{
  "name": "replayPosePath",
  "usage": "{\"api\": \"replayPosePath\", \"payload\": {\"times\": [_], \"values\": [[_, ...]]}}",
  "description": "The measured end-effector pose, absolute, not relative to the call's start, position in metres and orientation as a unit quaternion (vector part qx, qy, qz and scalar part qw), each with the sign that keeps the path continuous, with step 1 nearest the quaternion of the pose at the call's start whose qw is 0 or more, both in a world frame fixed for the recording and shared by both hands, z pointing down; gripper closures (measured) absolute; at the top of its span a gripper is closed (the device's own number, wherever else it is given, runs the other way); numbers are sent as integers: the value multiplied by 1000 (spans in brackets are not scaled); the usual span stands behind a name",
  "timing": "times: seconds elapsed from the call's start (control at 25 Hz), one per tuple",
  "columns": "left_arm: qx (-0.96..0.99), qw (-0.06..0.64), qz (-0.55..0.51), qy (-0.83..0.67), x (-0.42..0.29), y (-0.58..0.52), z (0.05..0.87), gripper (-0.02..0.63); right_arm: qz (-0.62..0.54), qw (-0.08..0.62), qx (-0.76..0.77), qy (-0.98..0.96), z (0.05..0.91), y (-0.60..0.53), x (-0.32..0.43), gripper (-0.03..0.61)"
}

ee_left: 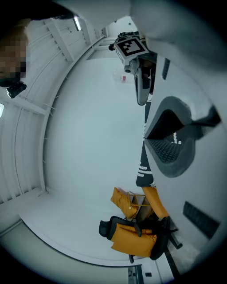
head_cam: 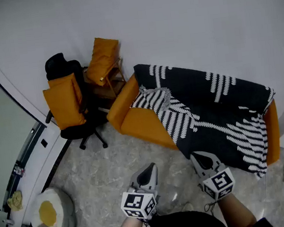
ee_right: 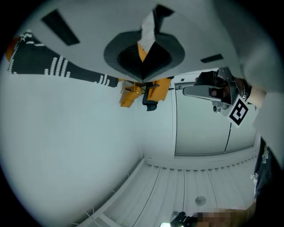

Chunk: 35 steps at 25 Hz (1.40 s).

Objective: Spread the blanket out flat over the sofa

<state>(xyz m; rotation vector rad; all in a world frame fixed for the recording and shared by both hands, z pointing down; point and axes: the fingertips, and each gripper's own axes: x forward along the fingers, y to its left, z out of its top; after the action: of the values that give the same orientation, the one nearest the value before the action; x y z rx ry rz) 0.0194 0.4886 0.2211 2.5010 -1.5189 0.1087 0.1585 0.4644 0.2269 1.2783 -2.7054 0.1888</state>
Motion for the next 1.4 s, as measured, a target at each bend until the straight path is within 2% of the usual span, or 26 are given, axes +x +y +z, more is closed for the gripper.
{"api": "replayPosePath", "payload": {"times": [0.76,0.88,0.92,1.0,1.12,1.28,1.4], "values": [[849,110,28,-517,-6,494,223,606,63,64,439,-894,228,469,141,574],[850,110,29,-515,-17,493,226,606,69,56,445,-891,227,467,133,540],[851,110,29,-513,-21,493,226,596,70,55,446,-890,227,466,129,515],[855,110,27,-506,-28,494,226,508,72,54,448,-889,228,466,121,463],[859,109,20,-500,-43,493,226,442,71,53,450,-888,228,464,108,418],[862,106,28,-494,-63,492,231,390,72,61,457,-885,230,464,89,383],[865,104,32,-490,-81,489,234,379,73,68,462,-881,232,464,73,370]]}}
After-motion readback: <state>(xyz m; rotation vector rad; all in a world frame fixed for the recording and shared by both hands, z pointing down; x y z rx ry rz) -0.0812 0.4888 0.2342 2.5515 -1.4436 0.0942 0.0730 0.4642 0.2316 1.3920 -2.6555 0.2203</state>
